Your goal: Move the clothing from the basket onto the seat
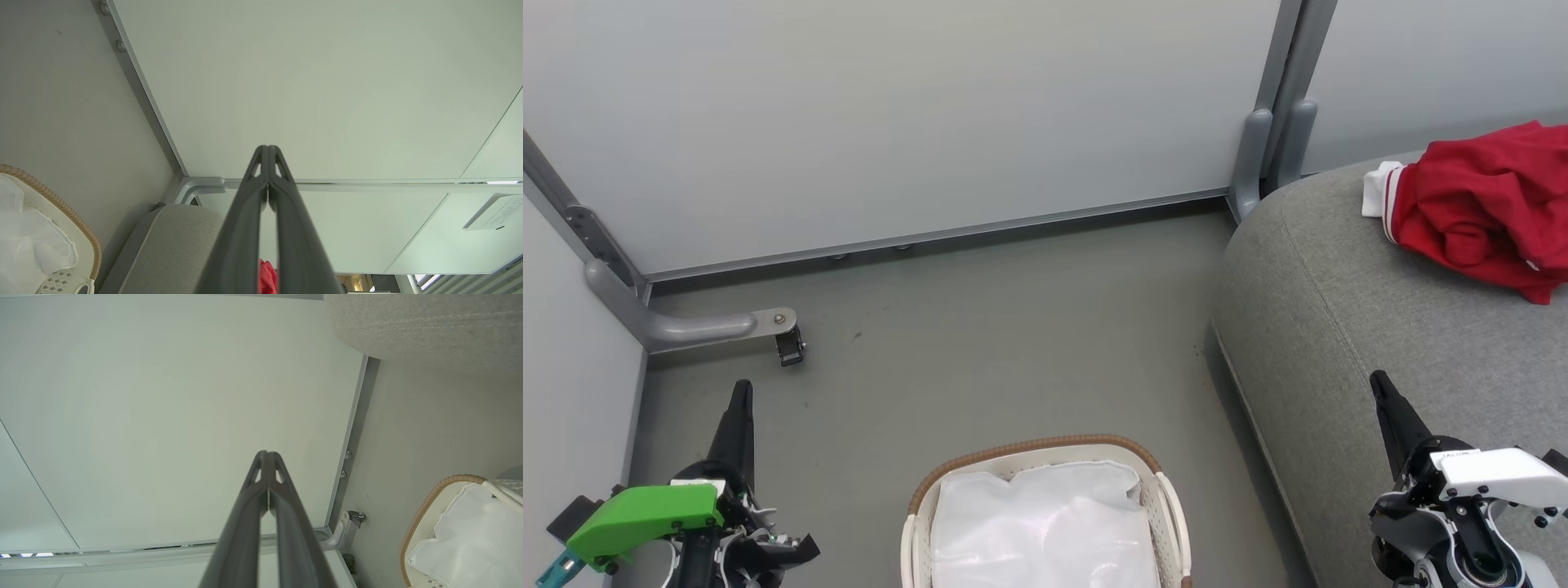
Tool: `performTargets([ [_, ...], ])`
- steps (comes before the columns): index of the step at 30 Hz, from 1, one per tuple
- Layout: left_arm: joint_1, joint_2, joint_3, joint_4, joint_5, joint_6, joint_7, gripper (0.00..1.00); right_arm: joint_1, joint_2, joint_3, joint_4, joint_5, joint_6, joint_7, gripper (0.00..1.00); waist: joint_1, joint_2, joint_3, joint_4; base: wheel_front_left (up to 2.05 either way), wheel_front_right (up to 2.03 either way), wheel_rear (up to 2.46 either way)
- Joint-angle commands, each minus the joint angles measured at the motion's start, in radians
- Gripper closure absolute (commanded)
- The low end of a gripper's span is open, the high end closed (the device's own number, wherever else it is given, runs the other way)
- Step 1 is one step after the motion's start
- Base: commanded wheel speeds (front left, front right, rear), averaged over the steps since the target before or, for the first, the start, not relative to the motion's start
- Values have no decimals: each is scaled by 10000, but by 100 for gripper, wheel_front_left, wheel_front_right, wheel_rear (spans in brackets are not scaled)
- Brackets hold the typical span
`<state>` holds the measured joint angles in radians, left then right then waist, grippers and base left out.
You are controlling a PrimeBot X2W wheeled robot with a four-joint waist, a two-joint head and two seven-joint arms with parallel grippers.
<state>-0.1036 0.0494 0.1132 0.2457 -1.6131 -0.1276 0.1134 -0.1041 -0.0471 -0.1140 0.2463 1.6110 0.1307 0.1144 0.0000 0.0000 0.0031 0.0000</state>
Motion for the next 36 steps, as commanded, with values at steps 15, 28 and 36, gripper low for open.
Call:
performTargets([
  [15, -102, 34, 31, -19, -1, -62, 41, 100, -78, -59, -20, -38, 38, 0, 28, 100, 0, 0, 0, 0, 0, 0, 0],
  [28, -102, 31, 33, -18, 3, -62, 44, 100, -77, -59, -19, -38, 38, 0, 28, 100, 0, 0, 0, 0, 0, 0, 0],
  [36, -102, 30, 34, -18, 5, -63, 46, 100, -77, -59, -19, -36, 39, 0, 27, 100, 0, 0, 0, 0, 0, 0, 0],
])
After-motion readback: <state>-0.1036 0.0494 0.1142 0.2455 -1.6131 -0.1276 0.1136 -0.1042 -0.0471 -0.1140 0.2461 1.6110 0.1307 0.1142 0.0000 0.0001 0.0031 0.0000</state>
